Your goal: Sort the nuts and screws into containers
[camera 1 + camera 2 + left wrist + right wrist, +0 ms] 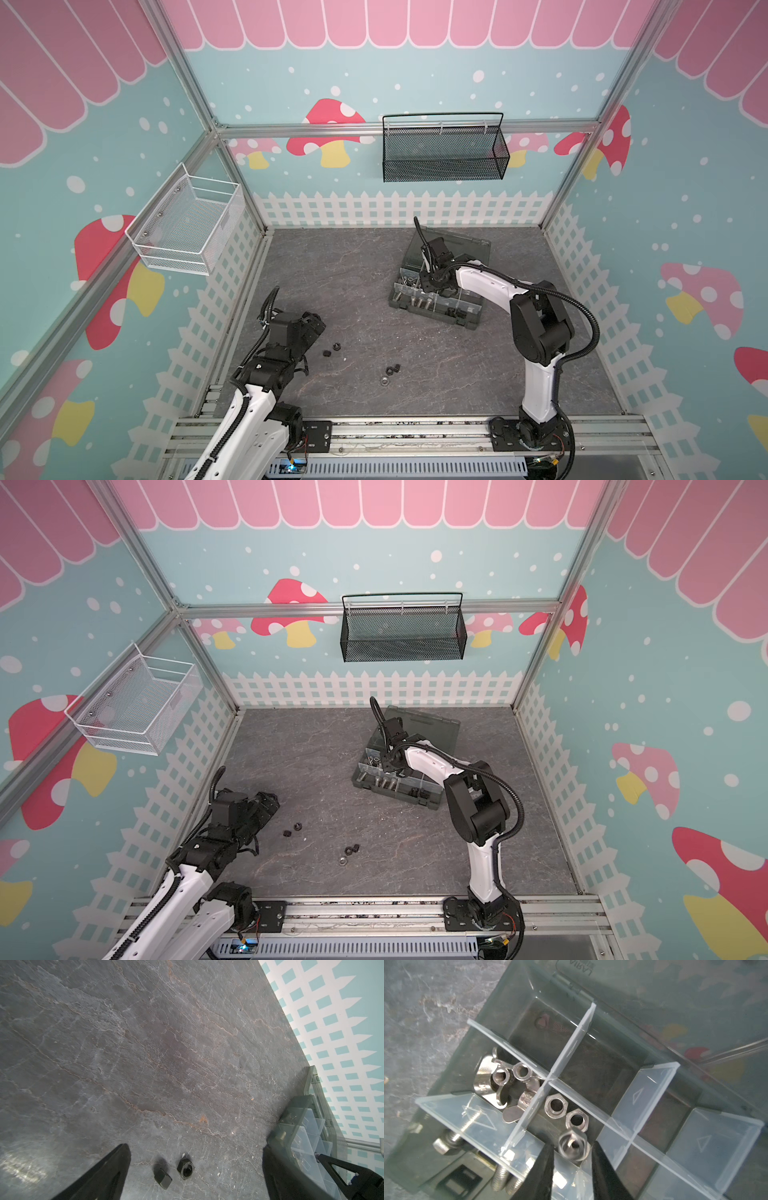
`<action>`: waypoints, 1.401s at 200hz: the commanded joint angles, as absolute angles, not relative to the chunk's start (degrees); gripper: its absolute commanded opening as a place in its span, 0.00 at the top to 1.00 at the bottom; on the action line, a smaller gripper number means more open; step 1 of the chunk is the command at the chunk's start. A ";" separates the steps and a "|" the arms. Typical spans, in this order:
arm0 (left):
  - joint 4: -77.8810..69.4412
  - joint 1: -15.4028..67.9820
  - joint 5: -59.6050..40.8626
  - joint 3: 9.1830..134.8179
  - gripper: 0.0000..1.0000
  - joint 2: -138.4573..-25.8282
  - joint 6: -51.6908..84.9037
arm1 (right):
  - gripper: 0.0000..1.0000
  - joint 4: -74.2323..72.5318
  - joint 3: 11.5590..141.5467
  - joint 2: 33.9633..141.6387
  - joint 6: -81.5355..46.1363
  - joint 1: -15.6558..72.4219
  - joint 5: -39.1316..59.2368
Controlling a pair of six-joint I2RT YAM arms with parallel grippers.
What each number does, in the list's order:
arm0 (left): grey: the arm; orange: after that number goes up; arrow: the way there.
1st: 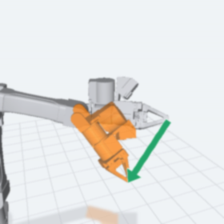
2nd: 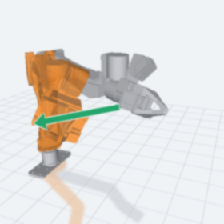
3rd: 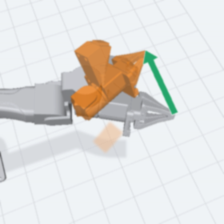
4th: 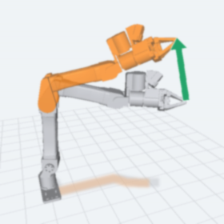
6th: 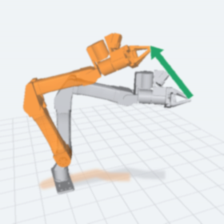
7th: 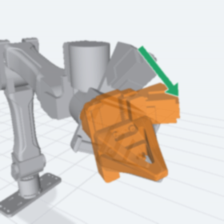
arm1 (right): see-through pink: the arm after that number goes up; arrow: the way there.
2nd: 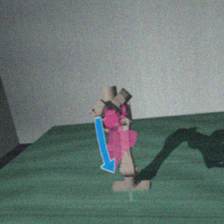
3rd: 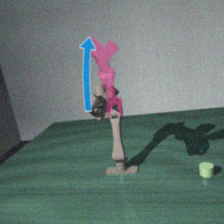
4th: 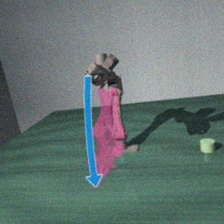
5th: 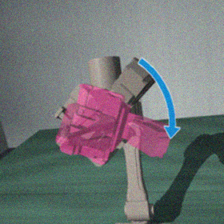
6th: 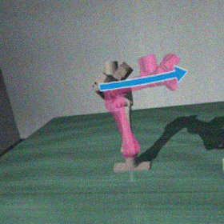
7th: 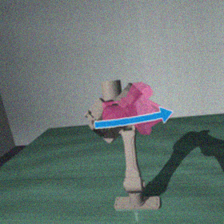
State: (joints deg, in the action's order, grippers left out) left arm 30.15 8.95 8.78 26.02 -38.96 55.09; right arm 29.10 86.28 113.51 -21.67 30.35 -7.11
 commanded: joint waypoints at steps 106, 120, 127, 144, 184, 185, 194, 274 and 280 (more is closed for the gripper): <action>29.71 8.47 9.05 28.67 0.00 -39.01 54.32 | 0.59 30.59 77.54 97.31 -22.11 33.56 -8.13; 29.62 8.46 9.29 28.80 0.00 -38.98 54.31 | 0.59 30.43 74.65 94.25 -23.29 34.93 -8.25; 29.53 8.47 9.34 28.83 0.00 -39.05 54.23 | 0.59 30.32 73.29 92.89 -23.94 35.74 -8.27; 29.64 8.44 9.50 29.19 0.00 -39.02 53.88 | 0.59 29.73 70.35 89.88 -25.22 38.36 -8.24; 29.97 8.41 9.55 29.98 0.00 -39.17 53.53 | 0.61 30.16 66.80 86.41 -29.39 45.94 -8.36; 30.01 8.43 9.61 29.98 0.00 -39.10 53.53 | 0.61 30.15 66.71 86.32 -29.50 46.13 -8.35; 30.19 8.36 9.69 30.01 0.00 -39.14 53.39 | 0.61 30.47 66.03 85.74 -30.83 47.74 -8.33; 31.46 8.30 9.15 29.98 0.00 -39.02 52.65 | 0.61 30.32 59.77 85.29 -40.93 62.75 -7.56; 31.39 8.26 8.93 30.05 0.00 -39.12 52.65 | 0.61 30.41 59.84 85.70 -41.25 63.68 -7.56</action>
State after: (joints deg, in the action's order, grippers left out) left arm 30.57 8.69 8.78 28.91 -39.18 53.01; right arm 29.76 60.01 84.73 -37.23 60.55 -7.70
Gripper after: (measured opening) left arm 0.996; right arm 0.389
